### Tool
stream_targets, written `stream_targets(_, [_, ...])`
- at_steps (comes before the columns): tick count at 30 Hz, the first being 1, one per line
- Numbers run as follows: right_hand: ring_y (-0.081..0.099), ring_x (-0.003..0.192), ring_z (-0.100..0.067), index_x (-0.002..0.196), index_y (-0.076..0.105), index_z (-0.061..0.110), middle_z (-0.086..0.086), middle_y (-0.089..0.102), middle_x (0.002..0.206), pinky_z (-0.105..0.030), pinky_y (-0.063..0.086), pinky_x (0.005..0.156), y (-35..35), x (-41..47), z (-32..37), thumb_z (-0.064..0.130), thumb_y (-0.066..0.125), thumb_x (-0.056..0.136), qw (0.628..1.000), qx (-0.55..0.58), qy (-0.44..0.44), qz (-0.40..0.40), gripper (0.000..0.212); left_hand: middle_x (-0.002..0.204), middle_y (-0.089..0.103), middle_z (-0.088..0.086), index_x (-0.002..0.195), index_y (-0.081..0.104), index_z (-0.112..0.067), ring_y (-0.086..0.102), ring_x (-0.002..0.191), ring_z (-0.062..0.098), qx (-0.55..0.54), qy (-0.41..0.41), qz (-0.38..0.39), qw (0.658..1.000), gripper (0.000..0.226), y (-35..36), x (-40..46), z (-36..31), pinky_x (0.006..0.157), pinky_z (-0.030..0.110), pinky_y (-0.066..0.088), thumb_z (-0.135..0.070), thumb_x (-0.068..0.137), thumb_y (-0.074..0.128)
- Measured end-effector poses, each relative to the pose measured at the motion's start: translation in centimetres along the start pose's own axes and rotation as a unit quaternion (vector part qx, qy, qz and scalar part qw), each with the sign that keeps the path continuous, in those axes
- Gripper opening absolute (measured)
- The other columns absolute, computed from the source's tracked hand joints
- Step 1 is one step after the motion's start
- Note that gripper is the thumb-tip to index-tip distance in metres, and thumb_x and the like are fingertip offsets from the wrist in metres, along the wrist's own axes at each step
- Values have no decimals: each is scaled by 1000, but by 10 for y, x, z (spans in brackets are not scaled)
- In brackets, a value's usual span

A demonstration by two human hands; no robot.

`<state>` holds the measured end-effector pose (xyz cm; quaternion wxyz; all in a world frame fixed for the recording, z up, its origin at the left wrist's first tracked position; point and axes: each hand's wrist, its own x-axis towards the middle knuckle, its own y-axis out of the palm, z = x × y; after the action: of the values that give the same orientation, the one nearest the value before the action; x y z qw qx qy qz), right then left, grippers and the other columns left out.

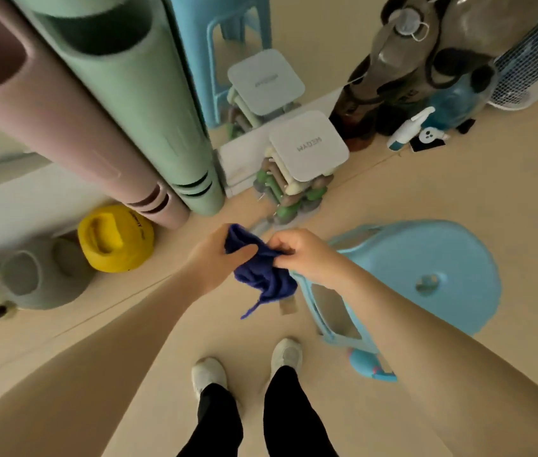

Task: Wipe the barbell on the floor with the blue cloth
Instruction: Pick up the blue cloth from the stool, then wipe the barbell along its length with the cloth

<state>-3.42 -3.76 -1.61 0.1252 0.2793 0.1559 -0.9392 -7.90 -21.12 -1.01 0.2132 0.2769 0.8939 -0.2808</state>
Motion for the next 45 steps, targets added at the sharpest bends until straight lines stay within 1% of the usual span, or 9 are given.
stream_targets(9, [53,63,0,98,59,8,7,60,76,-13,41,59,82,87,0,-1,56,88,990,-1,53,134,14,68,55,0,75,52,-25,49,69,20,-77,-67,-58,993,14,-40,-6,130,65,31,41,-28,84,62])
stream_targets(12, [44,45,-3,81,56,16,13,57,54,-24,25,49,97,116,-23,0,50,87,981,55,105,152,18,60,51,-6,68,47,-30,48,58,14,-68,-56,-119,989,28,-25,15,161,53,17,38,-23,94,53])
stream_targets(20, [53,72,-18,91,52,13,-4,56,78,-30,41,61,131,215,-142,16,44,96,987,96,129,-25,9,78,61,-2,94,60,-18,55,75,17,-142,-91,-153,974,26,39,121,238,65,27,37,-35,98,41])
stream_targets(25, [59,107,-30,109,59,4,-17,62,118,-39,44,97,138,279,-208,27,48,91,920,304,244,24,31,84,67,-5,84,64,-29,62,87,20,-356,-142,-44,923,34,78,172,302,78,30,47,-58,87,45])
stream_targets(30, [61,83,-24,90,55,4,-14,60,89,-28,50,73,118,325,-235,25,37,92,842,500,203,-15,28,91,70,-10,97,65,-21,63,89,7,-309,-21,74,948,45,102,206,350,84,25,46,-45,59,71])
stream_targets(33, [60,73,-23,87,57,9,-9,62,78,-28,46,62,114,340,-242,33,45,90,887,414,199,-47,27,101,70,-3,100,63,-25,64,97,16,-333,-27,5,943,39,117,225,361,91,34,48,-33,63,71])
stream_targets(37, [53,82,-16,93,55,19,0,56,99,-29,43,72,116,346,-255,46,48,92,994,-29,80,-62,28,76,67,-11,92,61,-25,61,70,5,-325,17,-49,944,20,114,240,360,66,18,49,-6,85,60])
stream_targets(40, [52,68,0,76,54,20,23,62,58,-16,39,76,116,331,-258,40,40,97,994,40,50,92,32,81,66,-6,90,61,-16,64,75,-3,-287,37,-37,956,39,108,235,351,69,14,51,18,82,43])
stream_targets(45, [63,103,-16,119,51,14,-1,66,107,-25,53,80,122,336,-288,25,75,69,950,236,44,201,57,87,61,-2,91,63,-12,57,82,9,-260,17,-130,957,22,112,244,348,67,14,48,3,85,48])
